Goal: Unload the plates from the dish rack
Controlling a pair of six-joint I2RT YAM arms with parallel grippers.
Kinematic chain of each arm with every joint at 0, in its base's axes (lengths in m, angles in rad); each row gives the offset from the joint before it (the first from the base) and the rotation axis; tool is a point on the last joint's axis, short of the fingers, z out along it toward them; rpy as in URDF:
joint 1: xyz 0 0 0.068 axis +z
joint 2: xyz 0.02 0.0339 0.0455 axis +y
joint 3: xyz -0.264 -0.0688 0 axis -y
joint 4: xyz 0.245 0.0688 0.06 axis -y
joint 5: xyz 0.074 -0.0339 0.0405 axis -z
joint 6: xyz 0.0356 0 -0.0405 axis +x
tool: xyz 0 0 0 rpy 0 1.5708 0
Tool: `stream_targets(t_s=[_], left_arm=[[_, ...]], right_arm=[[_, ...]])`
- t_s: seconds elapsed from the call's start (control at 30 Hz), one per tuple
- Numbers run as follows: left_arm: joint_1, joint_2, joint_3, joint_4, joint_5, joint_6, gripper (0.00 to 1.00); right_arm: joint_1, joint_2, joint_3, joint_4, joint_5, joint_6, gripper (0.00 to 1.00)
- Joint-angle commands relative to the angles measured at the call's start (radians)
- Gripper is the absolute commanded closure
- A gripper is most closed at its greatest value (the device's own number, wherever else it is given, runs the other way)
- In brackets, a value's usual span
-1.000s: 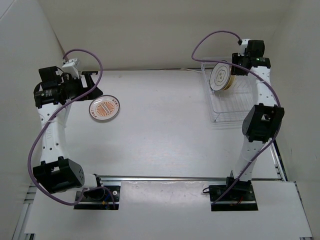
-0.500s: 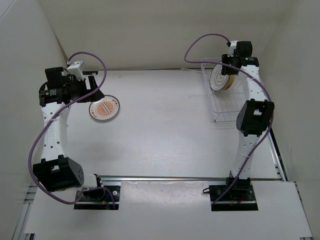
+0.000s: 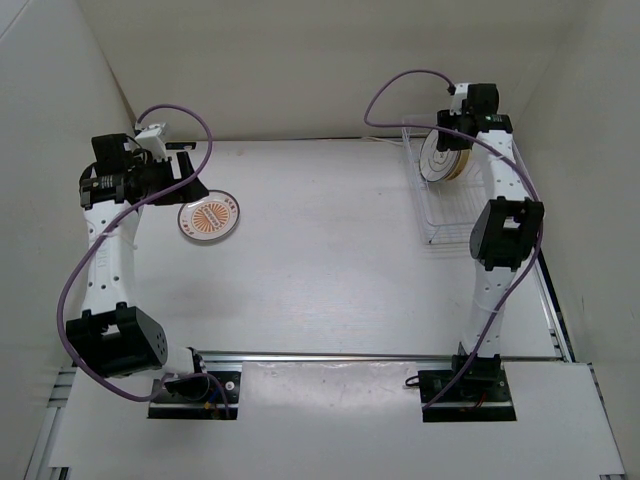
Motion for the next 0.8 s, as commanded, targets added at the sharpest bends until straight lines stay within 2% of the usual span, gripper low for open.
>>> stream_targets(t_s=[0.0, 0.1, 0.17, 0.33, 0.77], left_arm=[[-0.001, 0.003, 0.015, 0.004, 0.040, 0.009, 0.10], [-0.001, 0.003, 0.006, 0.013, 0.049, 0.009, 0.10], [-0.001, 0.003, 0.006, 0.013, 0.058, -0.001, 0.10], [-0.001, -0.006, 0.006, 0.013, 0.059, -0.001, 0.10], [-0.001, -0.006, -0.032, 0.013, 0.068, -0.001, 0.10]], right_arm=[[0.002, -0.091, 0.053, 0.025, -0.069, 0.005, 0.47], [0.002, -0.133, 0.044, 0.013, -0.096, 0.026, 0.43], [0.002, -0.147, 0.032, 0.004, -0.077, 0.026, 0.38], [-0.010, -0.165, 0.023, 0.004, -0.004, 0.015, 0.38], [-0.049, -0.083, 0.059, 0.022, -0.023, 0.005, 0.40]])
